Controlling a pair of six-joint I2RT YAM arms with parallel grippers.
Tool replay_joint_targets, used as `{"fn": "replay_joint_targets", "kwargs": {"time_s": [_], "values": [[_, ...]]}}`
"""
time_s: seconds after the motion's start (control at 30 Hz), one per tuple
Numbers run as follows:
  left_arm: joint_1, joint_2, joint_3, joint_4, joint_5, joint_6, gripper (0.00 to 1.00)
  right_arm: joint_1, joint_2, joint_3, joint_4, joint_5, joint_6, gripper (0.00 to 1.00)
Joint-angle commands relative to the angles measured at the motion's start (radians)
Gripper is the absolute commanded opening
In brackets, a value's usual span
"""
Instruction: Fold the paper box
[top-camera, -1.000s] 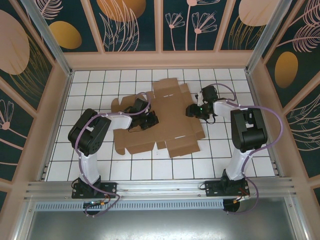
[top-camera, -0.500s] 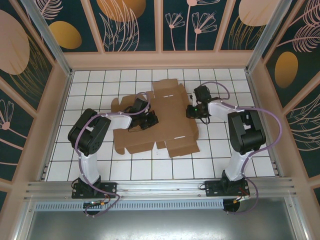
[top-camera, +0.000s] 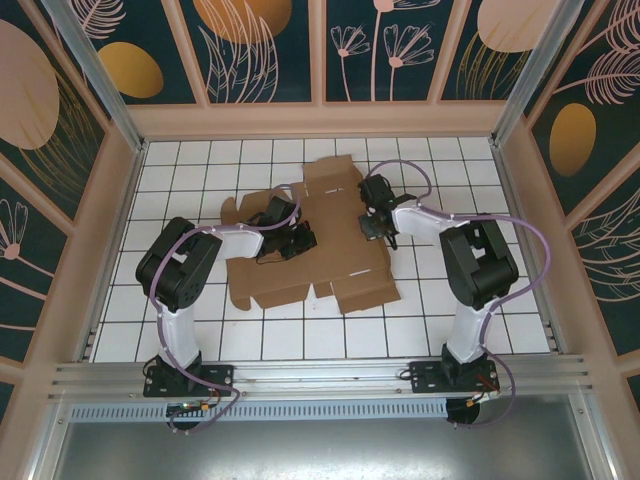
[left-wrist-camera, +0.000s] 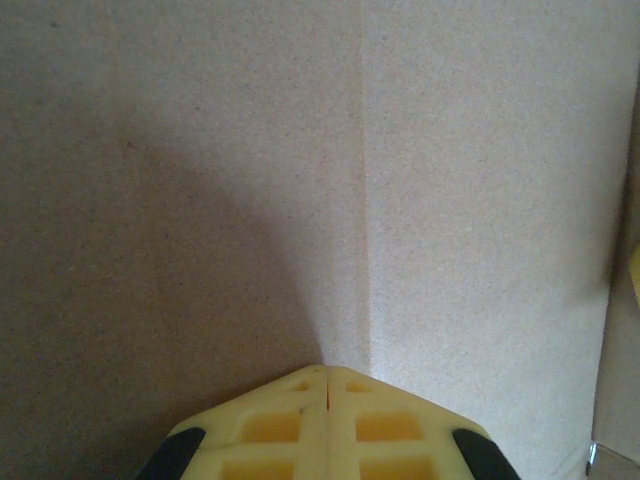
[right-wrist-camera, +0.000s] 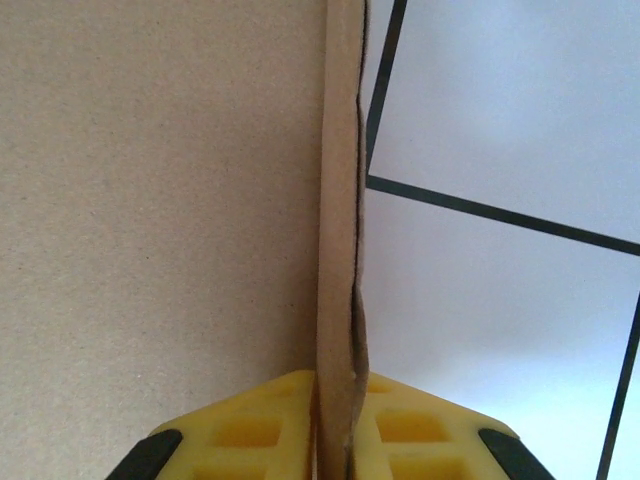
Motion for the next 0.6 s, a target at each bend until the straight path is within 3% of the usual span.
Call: {"fn": "replay_joint_targets", "kwargs": {"time_s": [0.0,0.4,0.57], "values": [[0.006,0.02,-0.021,-0.021,-0.024,-0.008,0.0,0.038,0.052,0.037,-0.047,0.121,-0.035,0.12],[0.013,-0.067,-0.023,-0.045,-0.042,-0.013,0.0,0.038,0.059,0.097,-0.101,0.249,-0.04,0.0],[0.033,-0.086,-0.036,-0.062,-0.062,-0.005,0.0,0.042,0.03,0.159,-0.155,0.245,-0.049,0.0]]}}
